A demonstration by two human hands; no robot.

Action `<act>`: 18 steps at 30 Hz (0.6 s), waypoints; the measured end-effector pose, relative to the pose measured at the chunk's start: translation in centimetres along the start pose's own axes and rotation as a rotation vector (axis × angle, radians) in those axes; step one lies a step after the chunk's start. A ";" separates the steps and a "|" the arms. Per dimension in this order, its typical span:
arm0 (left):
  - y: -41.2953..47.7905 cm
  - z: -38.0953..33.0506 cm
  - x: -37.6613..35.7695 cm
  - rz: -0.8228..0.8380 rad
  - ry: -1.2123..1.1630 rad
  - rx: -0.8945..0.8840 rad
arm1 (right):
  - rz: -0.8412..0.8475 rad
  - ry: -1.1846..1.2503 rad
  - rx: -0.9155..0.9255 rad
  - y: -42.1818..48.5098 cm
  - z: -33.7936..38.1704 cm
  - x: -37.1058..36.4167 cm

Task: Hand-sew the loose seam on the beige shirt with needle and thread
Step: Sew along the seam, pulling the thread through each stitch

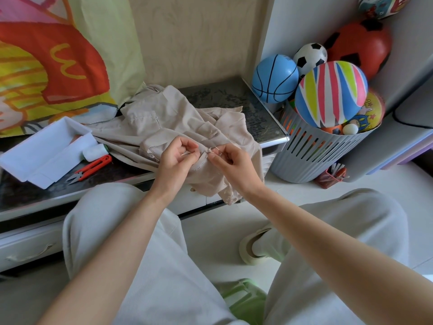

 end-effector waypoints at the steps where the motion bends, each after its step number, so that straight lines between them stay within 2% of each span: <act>1: 0.0 0.0 0.0 0.001 -0.006 0.004 | -0.002 0.005 -0.005 0.0 0.0 0.0; 9: -0.4 -0.2 -0.8 0.110 -0.032 -0.003 | 0.095 -0.080 -0.083 0.0 -0.6 -0.4; 14: -0.1 0.4 -0.4 0.061 0.070 -0.017 | 0.078 0.007 -0.103 0.1 -0.3 0.2; 18: -0.1 1.8 -0.5 0.123 0.121 0.110 | 0.071 0.002 -0.090 0.2 -0.3 0.0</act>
Point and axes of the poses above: each hand's wrist, its own y-axis towards the middle knuckle, its own x-axis out of the back of the hand, z = x × y, the point moved 5 cm from there along y, towards the middle knuckle, and after that the axes turned 5 degrees about -y, right-handed, at the moved point
